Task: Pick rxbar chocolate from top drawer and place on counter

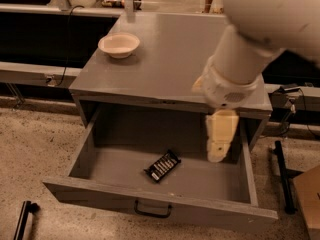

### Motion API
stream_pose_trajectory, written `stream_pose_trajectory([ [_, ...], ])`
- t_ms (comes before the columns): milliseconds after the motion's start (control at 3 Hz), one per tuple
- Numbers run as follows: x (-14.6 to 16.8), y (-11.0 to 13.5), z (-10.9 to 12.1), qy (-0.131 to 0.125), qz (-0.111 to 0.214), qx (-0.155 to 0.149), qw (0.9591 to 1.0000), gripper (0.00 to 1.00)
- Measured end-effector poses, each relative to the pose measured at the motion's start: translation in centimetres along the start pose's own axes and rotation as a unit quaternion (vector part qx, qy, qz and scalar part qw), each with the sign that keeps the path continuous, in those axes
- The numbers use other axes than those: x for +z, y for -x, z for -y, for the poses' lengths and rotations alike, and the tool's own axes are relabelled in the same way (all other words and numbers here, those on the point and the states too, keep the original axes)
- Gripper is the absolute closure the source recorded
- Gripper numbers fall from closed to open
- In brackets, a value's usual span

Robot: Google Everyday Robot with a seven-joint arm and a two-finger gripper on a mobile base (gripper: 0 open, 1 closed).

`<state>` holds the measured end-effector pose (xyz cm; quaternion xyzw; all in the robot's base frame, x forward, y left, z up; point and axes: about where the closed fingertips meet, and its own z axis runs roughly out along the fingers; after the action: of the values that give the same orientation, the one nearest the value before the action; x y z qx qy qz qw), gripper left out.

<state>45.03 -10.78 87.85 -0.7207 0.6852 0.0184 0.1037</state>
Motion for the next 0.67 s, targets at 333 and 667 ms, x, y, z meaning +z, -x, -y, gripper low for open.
stream_pose_trajectory([
  [333,0.1,0.1,-0.2,0.001,-0.002,-0.003,1.0,0.0],
  [667,0.9,1.2,-0.4,0.013,-0.017,-0.033,0.9992,0.0],
])
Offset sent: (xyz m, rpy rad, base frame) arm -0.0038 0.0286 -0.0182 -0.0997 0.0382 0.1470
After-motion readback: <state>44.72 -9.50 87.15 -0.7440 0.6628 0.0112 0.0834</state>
